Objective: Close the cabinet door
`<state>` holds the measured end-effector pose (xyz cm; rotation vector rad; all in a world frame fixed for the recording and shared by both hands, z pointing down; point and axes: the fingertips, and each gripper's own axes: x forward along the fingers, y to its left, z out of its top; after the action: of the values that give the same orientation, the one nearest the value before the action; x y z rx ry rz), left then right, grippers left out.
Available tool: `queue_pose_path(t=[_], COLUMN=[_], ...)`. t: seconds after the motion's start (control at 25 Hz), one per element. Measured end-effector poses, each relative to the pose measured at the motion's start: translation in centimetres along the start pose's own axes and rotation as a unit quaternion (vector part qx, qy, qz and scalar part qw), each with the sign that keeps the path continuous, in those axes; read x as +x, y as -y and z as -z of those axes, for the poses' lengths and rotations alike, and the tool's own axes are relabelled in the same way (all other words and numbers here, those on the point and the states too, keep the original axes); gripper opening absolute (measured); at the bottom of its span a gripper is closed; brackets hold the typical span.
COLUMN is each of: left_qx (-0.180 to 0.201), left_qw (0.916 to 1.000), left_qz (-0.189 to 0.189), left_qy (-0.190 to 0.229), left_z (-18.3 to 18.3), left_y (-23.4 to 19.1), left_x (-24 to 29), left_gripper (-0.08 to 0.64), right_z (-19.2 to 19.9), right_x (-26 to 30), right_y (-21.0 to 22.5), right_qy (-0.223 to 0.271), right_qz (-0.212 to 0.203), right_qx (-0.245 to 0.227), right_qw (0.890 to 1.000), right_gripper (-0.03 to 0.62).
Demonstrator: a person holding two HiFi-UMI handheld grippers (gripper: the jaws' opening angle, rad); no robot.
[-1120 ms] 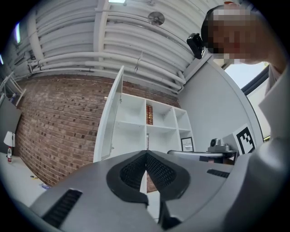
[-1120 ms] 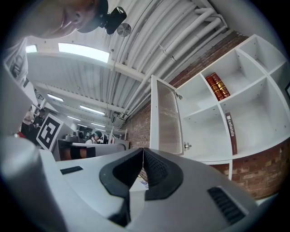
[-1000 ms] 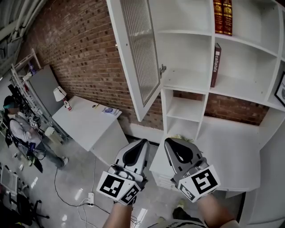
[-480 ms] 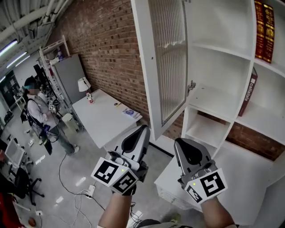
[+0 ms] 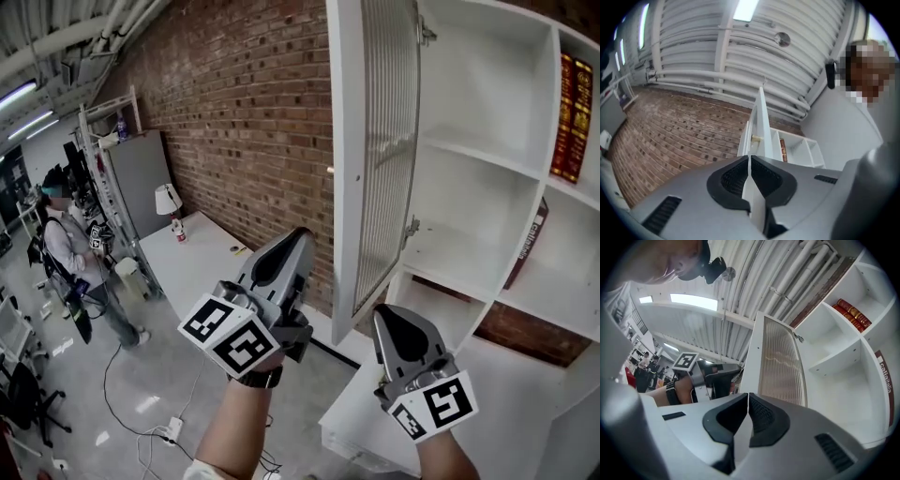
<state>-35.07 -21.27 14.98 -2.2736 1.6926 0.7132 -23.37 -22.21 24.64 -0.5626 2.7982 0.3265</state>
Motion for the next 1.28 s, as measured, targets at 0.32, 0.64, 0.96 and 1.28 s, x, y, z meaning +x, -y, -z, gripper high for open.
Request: queue_pose_path(t=[0.32,0.64,0.96,1.28], left_qx=[-0.261,-0.325,-0.37,-0.352], left_qw=[0.9489,0.9154,0.8864,0.8916], left_qz=[0.157,0.221,0.263,0.269], left_qy=[0.082,0.089,0.088,0.094], left_z=[-2.7,-4.1,-4.0,-4.3], left_y=[-0.3,0.4,0.4,0.7], left_x=[4.1,6.6,7.6,7.3], left_gripper=[0.111,0.123,0.123,0.094], right_z=[-0.6,-1.4,-3.2,-3.2], right_x=[1.2,1.3,2.8,3.1], right_y=[1.0,2.0,1.8,1.9], right_qy=[0.002,0.001,0.013,0.012], right_qz=[0.034,0.055,0.048,0.052], right_qx=[-0.018,-0.037,-0.059,-0.055], right_qw=[0.999,0.998,0.997,0.997], right_gripper=[0.018,0.018,0.02,0.018])
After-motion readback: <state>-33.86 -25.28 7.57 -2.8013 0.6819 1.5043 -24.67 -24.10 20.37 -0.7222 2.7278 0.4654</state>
